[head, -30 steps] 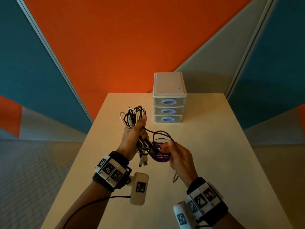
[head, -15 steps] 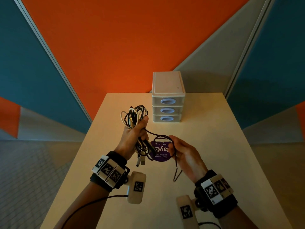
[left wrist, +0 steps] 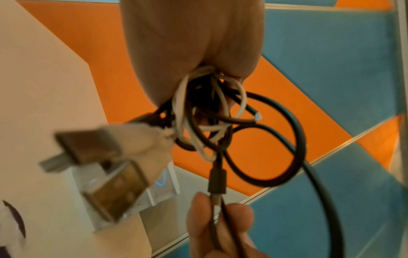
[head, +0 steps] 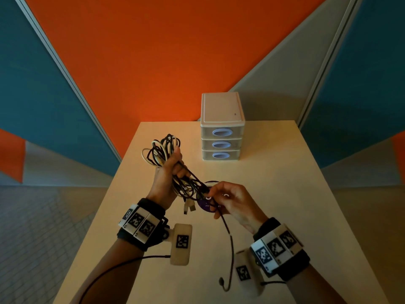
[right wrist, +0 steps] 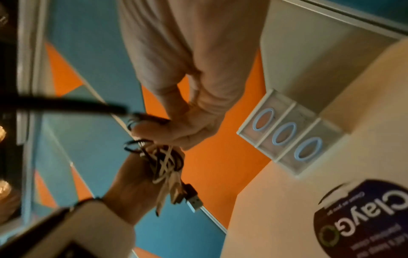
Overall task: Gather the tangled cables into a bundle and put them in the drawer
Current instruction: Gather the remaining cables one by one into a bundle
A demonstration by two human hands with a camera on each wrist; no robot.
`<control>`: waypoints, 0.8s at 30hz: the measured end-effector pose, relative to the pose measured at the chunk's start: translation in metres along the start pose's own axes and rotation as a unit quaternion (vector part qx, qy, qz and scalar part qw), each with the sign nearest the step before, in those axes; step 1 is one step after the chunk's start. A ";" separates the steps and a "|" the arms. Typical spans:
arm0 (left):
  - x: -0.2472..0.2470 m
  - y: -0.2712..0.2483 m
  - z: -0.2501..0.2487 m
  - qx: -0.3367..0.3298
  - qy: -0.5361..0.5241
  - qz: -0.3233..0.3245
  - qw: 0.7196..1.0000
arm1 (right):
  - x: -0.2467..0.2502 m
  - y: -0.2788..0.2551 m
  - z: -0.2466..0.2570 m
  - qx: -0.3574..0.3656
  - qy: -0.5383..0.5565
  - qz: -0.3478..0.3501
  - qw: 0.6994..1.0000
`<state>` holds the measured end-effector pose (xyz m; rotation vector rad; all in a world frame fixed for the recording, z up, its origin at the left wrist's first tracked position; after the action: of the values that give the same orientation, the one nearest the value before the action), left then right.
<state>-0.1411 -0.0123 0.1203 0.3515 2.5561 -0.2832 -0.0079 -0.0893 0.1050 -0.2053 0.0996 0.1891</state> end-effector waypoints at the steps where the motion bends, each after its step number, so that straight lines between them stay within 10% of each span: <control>1: 0.001 0.000 0.000 0.001 0.000 -0.004 1.000 | 0.000 0.000 0.001 0.006 0.002 0.013 1.000; 13: 0.001 0.001 0.008 0.018 0.109 -0.004 0.994 | -0.002 -0.008 0.032 0.247 -0.405 0.025 0.880; 16: 0.003 -0.003 0.007 0.018 0.142 0.025 0.989 | 0.026 -0.015 0.042 0.273 -0.310 -0.093 0.906; 20: 0.010 -0.007 0.014 0.045 0.128 0.060 0.989 | 0.065 -0.010 0.011 0.109 -0.027 -0.249 0.962; 24: 0.011 -0.011 0.018 0.046 0.095 0.053 0.993 | 0.056 -0.007 -0.004 0.087 0.265 -0.209 0.937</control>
<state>-0.1450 -0.0254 0.1010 0.5714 2.7045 -0.3423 0.0477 -0.0873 0.0963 -0.0911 0.6021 -0.3061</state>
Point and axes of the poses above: each hand's wrist, its own y-axis towards the middle knuckle, its own x-axis out of the back of the hand, z = x × y, the point moved 7 cm from there along y, towards the middle knuckle, and after that the axes turned 5 degrees about z, right-handed, at the moved point
